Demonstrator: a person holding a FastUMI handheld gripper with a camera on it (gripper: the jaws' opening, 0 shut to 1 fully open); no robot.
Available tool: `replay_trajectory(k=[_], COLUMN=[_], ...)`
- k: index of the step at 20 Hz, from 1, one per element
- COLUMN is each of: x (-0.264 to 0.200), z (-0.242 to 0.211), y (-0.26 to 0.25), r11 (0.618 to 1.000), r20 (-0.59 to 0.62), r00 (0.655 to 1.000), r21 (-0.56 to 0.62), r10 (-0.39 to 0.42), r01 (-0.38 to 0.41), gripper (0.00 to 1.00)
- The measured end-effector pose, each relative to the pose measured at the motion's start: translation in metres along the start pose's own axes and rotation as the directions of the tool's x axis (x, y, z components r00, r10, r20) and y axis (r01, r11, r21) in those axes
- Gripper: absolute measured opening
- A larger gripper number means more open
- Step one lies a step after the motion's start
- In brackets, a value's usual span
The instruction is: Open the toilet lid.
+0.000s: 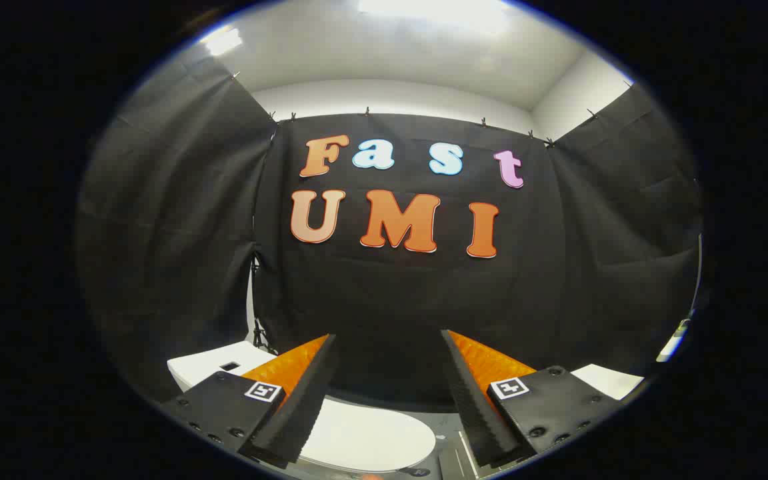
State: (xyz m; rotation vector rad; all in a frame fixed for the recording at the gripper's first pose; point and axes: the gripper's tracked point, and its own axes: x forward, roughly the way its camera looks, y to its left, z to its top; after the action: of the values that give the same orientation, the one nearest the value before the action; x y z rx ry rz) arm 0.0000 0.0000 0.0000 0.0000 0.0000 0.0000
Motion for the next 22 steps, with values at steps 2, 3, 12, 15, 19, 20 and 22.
replay_trajectory(k=[2,3,12,15,19,20,22], x=[-0.003,-0.004,0.005,0.000,-0.001,-0.002,-0.001], z=[0.006,0.008,-0.007,-0.010,-0.013,-0.012,-0.010], y=[0.003,0.004,-0.009,-0.016,-0.019,-0.020,-0.020], r11=[1.000,1.000,1.000,0.999,1.000,1.000,1.000], r20=[0.019,0.027,0.009,0.011,0.009,0.014,0.021], r00=[1.000,1.000,1.000,0.999,1.000,1.000,1.000], r21=[0.005,0.005,0.016,0.024,0.012,0.012,0.010], r10=[0.008,0.011,-0.019,-0.037,-0.027,-0.024,-0.023], r01=[-0.008,-0.011,0.019,0.037,0.026,0.024,0.022], gripper=[0.98,0.98,0.98,0.98,0.98,0.98,0.98])
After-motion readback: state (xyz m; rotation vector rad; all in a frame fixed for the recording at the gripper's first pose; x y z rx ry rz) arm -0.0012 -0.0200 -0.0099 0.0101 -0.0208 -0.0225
